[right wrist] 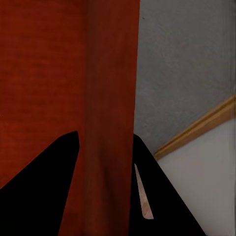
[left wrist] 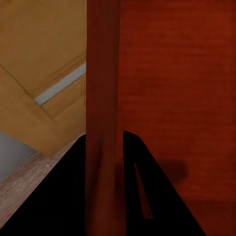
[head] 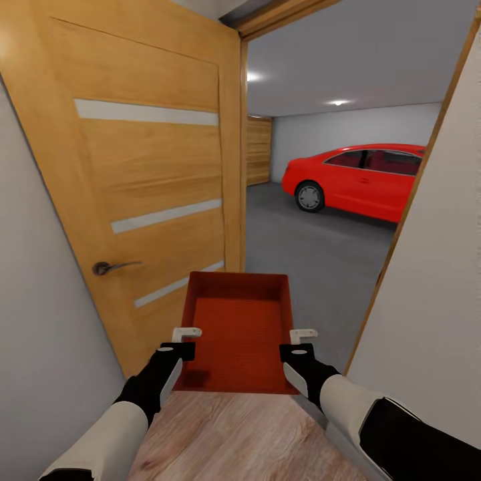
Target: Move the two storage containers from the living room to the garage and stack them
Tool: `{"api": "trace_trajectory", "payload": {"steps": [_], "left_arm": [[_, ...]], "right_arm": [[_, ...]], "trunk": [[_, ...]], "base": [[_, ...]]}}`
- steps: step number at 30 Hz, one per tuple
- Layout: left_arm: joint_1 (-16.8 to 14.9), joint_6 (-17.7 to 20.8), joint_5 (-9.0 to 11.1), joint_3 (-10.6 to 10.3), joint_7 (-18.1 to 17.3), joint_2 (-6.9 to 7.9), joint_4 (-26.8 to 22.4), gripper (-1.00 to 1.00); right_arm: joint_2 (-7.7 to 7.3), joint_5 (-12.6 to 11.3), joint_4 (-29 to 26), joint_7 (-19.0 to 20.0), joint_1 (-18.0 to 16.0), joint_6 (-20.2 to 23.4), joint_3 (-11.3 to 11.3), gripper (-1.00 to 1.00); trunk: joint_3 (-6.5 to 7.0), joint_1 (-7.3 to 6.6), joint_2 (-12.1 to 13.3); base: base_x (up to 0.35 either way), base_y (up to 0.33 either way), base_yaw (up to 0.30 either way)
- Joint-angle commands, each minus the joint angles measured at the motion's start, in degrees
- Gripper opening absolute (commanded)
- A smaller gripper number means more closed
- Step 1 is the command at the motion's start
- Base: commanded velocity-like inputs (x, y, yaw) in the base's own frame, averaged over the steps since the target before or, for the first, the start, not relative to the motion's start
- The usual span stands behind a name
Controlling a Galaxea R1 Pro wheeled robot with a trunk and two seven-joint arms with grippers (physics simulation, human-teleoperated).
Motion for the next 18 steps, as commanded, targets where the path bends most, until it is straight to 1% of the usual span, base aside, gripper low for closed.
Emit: {"api": "trace_trajectory", "payload": {"steps": [1, 18], "left_arm": [[0.0, 3.4, 0.6, -0.2, 0.0, -0.75, 0.0, -1.00], [0.0, 3.4, 0.7, -0.2, 0.0, -0.75, 0.0, -1.00]], "right_arm": [[0.03, 1.3, -2.0, -0.1, -0.1, 0.3, 2.8, -1.00], [0.03, 1.3, -2.0, -0.1, -0.1, 0.3, 2.8, -1.00]], "trunk": [[-0.13, 0.05, -0.1], [-0.13, 0.05, -0.1]], "base": [[0.152, 0.086, -0.237], [0.151, 0.085, -0.234]]}}
